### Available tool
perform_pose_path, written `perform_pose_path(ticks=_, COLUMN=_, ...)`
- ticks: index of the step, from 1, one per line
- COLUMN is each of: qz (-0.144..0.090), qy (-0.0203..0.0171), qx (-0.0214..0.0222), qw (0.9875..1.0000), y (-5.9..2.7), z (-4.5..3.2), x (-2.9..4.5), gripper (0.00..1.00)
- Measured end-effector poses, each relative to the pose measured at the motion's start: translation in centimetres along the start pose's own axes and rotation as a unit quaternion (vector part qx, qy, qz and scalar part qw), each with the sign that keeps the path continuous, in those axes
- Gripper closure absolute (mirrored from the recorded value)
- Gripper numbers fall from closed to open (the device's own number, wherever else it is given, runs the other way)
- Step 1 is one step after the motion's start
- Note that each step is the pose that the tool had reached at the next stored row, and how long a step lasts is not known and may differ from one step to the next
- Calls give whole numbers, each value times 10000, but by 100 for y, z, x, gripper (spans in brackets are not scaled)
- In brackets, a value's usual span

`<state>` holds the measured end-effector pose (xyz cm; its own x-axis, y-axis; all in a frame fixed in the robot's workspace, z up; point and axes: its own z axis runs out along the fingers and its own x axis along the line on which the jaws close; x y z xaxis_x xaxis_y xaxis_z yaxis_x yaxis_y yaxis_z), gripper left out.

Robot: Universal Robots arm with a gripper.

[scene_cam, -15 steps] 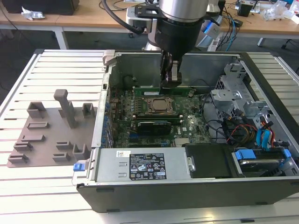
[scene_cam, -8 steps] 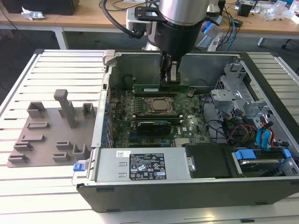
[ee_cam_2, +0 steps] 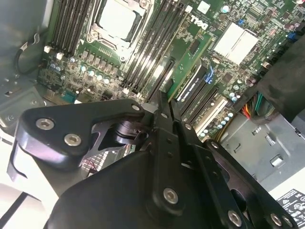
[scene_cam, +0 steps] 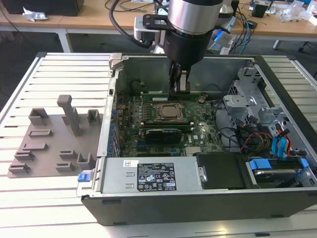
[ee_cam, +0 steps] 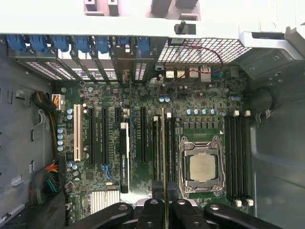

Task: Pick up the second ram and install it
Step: 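Insert the second ram into the second slot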

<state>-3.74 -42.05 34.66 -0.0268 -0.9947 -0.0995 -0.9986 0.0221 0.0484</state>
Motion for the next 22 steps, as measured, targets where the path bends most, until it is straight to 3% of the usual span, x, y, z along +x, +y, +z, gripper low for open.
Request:
perform_pose_path(ticks=10, qz=0, qy=0, qx=0, qw=10000, y=-2, z=49, x=5, gripper=87)
perform_pose_path(ticks=22, qz=1, qy=0, qx=0, qw=10000, y=-9, z=199, x=8, gripper=87)
